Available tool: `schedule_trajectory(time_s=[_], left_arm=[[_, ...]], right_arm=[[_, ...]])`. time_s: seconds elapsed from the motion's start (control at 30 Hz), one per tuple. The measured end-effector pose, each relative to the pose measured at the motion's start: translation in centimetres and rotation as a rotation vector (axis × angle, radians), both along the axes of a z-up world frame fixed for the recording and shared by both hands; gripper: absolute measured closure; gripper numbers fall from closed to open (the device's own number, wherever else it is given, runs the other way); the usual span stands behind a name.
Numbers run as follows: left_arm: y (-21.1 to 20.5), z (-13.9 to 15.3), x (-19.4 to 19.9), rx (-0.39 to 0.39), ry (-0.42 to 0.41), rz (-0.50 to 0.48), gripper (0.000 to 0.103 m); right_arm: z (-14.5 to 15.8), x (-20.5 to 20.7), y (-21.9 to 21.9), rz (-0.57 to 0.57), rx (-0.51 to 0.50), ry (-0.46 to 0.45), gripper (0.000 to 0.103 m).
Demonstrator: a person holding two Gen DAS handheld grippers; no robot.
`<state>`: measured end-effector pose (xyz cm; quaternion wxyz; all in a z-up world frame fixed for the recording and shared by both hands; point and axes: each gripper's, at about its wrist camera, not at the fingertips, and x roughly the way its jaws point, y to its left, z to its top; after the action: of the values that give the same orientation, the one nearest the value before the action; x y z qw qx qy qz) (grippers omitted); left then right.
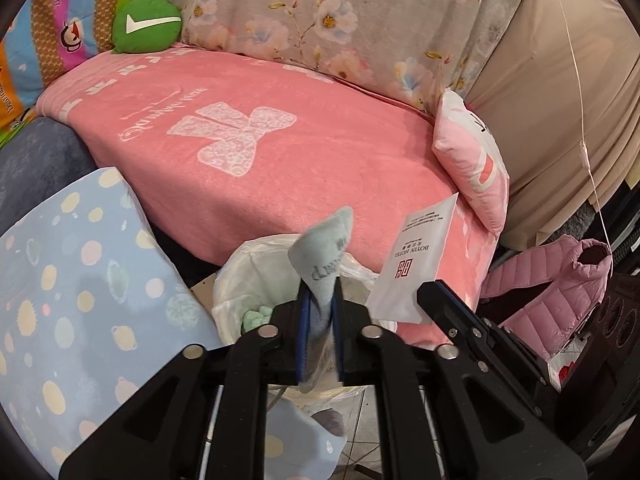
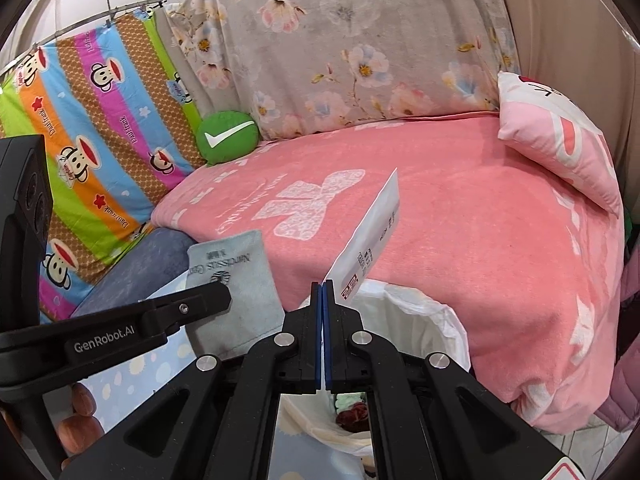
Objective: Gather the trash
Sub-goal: 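Carry the pouch and hotel packet over the bin and open both tools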
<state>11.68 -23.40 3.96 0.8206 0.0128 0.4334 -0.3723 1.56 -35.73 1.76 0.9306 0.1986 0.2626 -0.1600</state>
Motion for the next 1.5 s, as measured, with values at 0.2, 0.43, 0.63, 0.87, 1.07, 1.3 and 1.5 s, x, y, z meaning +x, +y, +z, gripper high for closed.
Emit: schedule_trajectory(time_s=[0.2,0.43,0.63,0.87,1.07,1.3,1.5], left_arm=[[0.1,-0.4,0.7,0.024,-0.023,0.067,0.046],[1.3,-1.1,1.8,0.036,-0.014,0.111,0.046],[2.4,-1.6,2.3,0.047,-0.018,0.144,0.044],[4.1,-1.9,2.4,0.065,-0.032,0.180,0.041],[5.9,-2.1,1.5,0.103,-0.086,0.217,0.031],[8.4,-2.9,0.6,0.160,-0.129,0.273,0.019],[10.5,-3.9,-0.2,0.206,-0.151,0.314,0.014]], right_arm=[[-0.8,0.3,-0.8,0.003,0.010,0.019,0.101],[-1.5,1.4,-0.7,0.027,0.021,0.031,0.097],[-1.4,1.9,-0.3,0.030,0.014,0.033,0.094],[-0.8,2.0,1.3,0.031,-0.040,0.052,0.069],[-0.1,1.2,3.3,0.041,-0.113,0.085,0.049],[-0.5,0.0,5.3,0.055,-0.138,0.142,0.032],[-1.4,-1.1,6.6,0.056,-0.133,0.171,0.020]])
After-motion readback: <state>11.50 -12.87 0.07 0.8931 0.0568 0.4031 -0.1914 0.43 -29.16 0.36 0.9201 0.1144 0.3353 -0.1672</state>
